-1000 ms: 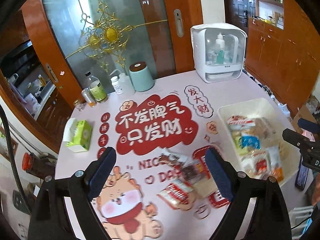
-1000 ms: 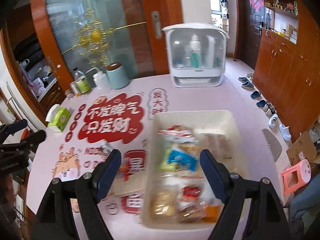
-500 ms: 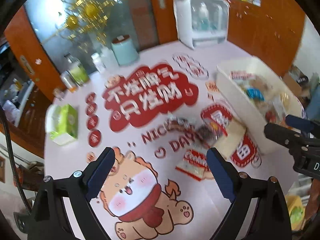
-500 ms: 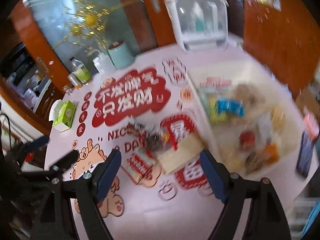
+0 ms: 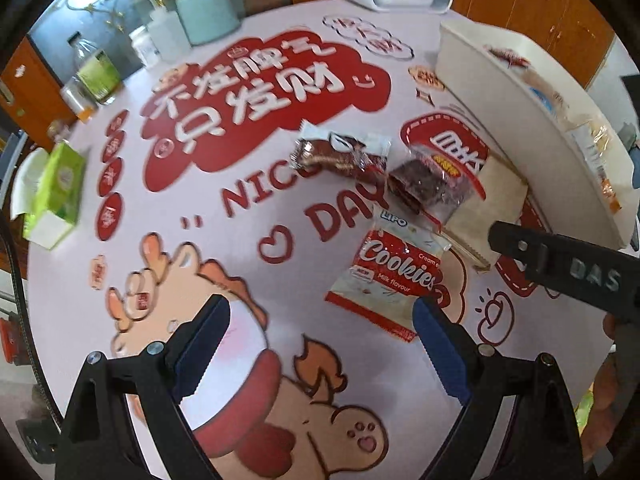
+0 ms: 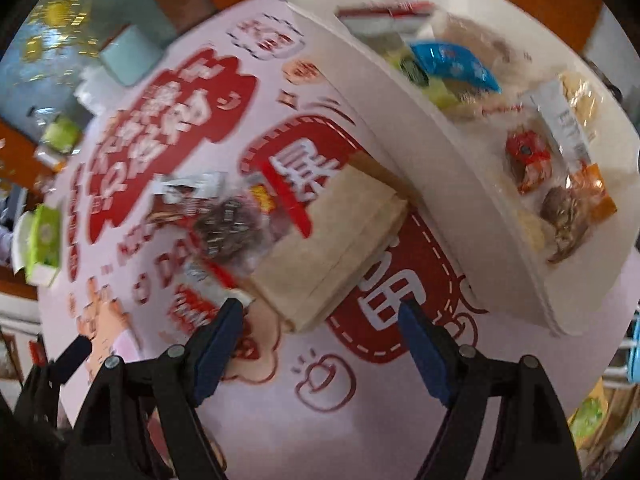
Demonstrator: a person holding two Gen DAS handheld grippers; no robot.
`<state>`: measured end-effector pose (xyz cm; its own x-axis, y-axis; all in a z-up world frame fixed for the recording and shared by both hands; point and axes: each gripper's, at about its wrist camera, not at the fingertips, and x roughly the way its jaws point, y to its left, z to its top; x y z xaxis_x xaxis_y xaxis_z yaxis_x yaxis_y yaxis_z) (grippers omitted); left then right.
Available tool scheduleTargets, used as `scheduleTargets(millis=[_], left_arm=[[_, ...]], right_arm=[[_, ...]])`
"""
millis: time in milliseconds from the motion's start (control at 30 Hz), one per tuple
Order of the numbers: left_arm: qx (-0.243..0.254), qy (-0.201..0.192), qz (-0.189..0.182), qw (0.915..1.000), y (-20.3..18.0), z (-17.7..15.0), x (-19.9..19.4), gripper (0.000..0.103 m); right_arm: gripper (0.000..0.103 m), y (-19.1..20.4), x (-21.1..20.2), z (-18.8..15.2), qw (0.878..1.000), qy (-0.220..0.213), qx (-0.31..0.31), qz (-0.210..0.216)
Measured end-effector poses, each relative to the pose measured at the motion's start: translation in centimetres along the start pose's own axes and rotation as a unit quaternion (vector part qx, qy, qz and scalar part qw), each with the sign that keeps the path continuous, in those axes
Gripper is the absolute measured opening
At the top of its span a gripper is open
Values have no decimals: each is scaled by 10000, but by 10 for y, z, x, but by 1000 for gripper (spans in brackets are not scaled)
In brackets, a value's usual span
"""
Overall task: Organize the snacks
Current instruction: 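Move both grippers back over the remaining snacks on the table, then grasp the Lipo Cookies pack with the left gripper while the right gripper grasps the beige bread slice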
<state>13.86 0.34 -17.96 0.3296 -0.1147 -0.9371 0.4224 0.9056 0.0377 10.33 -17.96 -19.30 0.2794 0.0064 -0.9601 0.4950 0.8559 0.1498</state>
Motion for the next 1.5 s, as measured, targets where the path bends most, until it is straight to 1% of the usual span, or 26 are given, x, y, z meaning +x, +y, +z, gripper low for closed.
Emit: scheduleTargets(millis=[100,300,333,367,467,567,633,700,767,800,900,1033,1100,1133,1267,1300,1333,1400,1433,1467,1500], left_arm=[[11,69,-55,10000,-4,3,14,92],[-17,202,-159,9997,-5,7,34,92],[-38,232,-180,9996,-5,8,37,92],[-53,258,-200,9995,-5,9,41,92],[-115,270,-311,9991,-4,11,46,92],[-176,270,-396,9987,-5,15,49,92],[-208,276,-424,9985,-5,18,50,92],[-217,289,-455,9983,-5,19,51,92],[-207,316,-497,9980,-7,21,52,92],[-195,338,-539,9978,-8,21,52,92],[-143,367,-591,9975,-11,21,53,92],[-95,441,-712,9964,-14,24,56,92],[-3,536,-863,9948,-17,24,59,93],[89,528,-842,9950,-19,24,60,94],[670,501,-628,9945,-32,23,64,95],[881,461,-527,9937,-37,21,66,95],[986,390,-523,9930,-40,19,65,95],[1024,355,-580,9924,-43,19,64,89],[1044,311,-594,9923,-45,18,62,76],[1082,243,-602,9920,-46,18,58,63],[1085,267,-652,9916,-46,18,57,58]], right_arm=[[80,1,13,3,9997,43,10,-220],[81,8,29,12,9993,193,72,-306],[81,9,31,14,9994,204,102,-250],[83,11,33,17,9994,209,108,-247],[86,17,38,26,9988,237,63,-435],[86,25,45,36,9967,203,-56,-790],[86,27,47,41,9963,196,-87,-836],[83,28,47,43,9961,229,-189,-833],[65,32,43,43,9959,159,-405,-797],[65,33,42,43,9952,197,-506,-814],[64,31,41,43,9953,296,-550,-744],[64,19,36,37,9954,396,-571,-655],[64,13,34,33,9958,432,-566,-582],[63,12,33,32,9958,445,-568,-571],[62,4,28,22,9959,501,-577,-483],[62,3,27,20,9959,509,-582,-466],[62,0,26,18,9960,508,-581,-448],[62,-1,23,14,9962,510,-580,-397],[62,-4,22,4,9962,505,-592,-383],[62,-4,21,2,9962,509,-616,-359],[62,-4,20,-1,9961,507,-634,-333]])
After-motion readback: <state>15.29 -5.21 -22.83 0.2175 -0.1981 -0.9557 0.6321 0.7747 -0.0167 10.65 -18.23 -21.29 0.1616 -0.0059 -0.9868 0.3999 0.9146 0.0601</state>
